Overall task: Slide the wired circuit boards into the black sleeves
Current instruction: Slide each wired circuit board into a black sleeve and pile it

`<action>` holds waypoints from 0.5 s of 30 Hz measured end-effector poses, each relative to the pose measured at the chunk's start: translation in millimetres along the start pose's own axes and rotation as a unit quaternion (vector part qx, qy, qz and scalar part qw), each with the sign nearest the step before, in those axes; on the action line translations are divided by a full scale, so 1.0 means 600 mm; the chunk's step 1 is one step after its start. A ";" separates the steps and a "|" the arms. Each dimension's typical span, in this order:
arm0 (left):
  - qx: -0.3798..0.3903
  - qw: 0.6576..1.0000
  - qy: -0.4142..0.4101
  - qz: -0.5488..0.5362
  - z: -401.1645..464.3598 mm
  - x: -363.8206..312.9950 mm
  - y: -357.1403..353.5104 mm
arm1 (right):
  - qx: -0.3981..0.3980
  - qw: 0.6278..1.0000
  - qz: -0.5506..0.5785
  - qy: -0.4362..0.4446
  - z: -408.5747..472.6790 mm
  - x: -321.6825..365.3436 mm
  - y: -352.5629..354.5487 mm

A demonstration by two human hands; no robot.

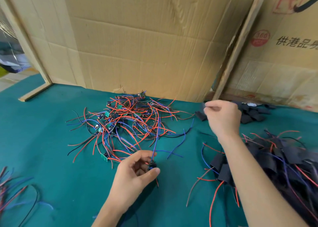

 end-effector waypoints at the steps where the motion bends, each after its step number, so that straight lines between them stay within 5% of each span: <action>1: 0.001 1.000 -0.003 0.002 -0.001 0.000 0.000 | 0.020 0.999 0.044 0.017 -0.030 0.011 0.006; 7: -0.010 0.999 -0.035 0.018 0.000 0.004 0.001 | 0.261 0.940 0.217 0.017 -0.200 0.062 -0.060; 15: -0.031 0.998 -0.050 0.011 -0.002 -0.013 -0.002 | 0.408 0.872 0.263 0.066 -0.235 0.077 -0.084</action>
Point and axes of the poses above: each hand's wrist, its own z-axis towards the middle knuckle, its own y-axis out of the back of the hand, x = y × z, the point moved 3 cm from there along z, towards the middle knuckle, and after that the axes turned 11 degrees about -z, right-handed, at the moved point
